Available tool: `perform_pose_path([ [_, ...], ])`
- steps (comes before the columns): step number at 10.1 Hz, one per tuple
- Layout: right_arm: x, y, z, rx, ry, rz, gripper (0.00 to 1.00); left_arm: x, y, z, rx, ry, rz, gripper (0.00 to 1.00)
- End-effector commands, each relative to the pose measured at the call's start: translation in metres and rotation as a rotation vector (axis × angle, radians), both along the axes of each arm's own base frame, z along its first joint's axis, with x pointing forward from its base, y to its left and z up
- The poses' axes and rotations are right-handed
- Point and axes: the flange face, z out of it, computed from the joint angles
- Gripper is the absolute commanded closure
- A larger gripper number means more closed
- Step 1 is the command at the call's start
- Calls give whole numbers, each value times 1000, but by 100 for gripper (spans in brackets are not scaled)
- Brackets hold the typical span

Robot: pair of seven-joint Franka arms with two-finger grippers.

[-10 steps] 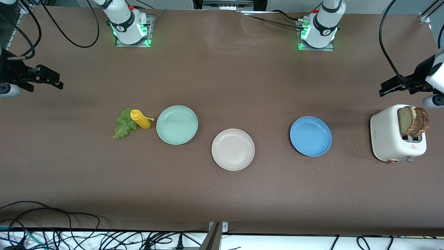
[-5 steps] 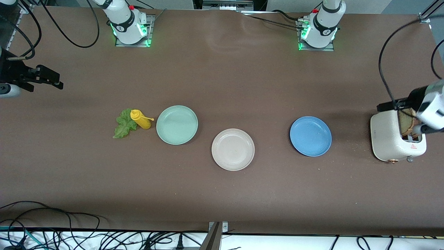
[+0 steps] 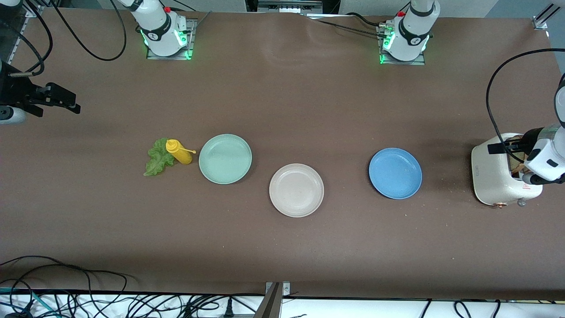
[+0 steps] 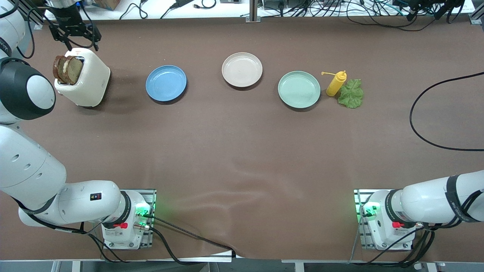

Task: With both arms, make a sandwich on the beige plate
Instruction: 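Reach the left gripper to the toaster and grasp a bread slice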

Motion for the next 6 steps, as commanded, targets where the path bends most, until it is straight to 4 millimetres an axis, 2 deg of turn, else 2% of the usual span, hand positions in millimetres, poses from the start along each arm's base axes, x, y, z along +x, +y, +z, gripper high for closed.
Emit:
perform_pose_path([
  [1,0,-1,5,19,2,9,0,1,30,-6,-22,1,-126,0],
  [3,0,-1,5,19,2,9,0,-5,56,-14,-75,18,-193,0],
  [6,0,-1,5,19,2,9,0,-16,69,-37,-94,20,-218,2],
])
